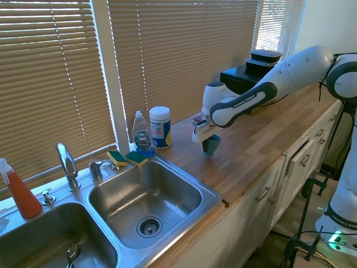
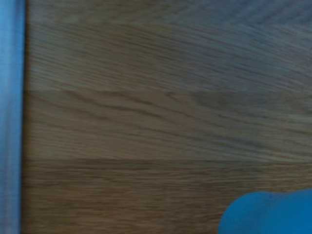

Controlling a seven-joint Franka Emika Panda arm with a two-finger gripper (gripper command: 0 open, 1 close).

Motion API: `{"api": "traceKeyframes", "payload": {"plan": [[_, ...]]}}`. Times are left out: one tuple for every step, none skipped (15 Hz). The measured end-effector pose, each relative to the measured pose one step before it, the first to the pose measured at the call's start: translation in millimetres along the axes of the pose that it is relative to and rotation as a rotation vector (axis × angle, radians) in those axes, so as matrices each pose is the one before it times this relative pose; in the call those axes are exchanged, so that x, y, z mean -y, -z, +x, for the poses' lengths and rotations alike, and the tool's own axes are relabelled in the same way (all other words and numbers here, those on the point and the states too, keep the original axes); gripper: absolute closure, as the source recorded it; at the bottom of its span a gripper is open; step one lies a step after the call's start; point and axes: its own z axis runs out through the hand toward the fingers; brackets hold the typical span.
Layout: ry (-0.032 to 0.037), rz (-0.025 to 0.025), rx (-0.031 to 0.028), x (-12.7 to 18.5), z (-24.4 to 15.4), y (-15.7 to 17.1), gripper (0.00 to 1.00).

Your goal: Put the mug in the sink

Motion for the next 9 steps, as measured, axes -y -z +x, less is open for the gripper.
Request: {"api": "traceKeyframes", "payload": {"plan": [[0.01454,0.01197,-0.0235,6.41,-14.63,16.32,1.0],[0.01302,0.00949,-0.02049,9.01,-16.54,16.44,1.0],[0.01227,0.00687,-0.01494,10.71,-19.3,14.4,1.0],[0.01109,0.00674,-0.00641,11.42,-18.55,9.53,1.0],[0.01497,0.00812,-0.00354,12.63,-17.67,7.13,1.0],[0.01666,0.00567,-0.00505,13.2,-16.36,5.58,1.0],[0.01534,0.00737,-0.00616,15.15,-15.45,3.73,1.0],[0.0128,0.00476,-0.00667,15.42,-13.39,2.17,1.0],[0.01242,-0.00021,-0.00638,16.54,-12.32,-1.62,1.0]]}}
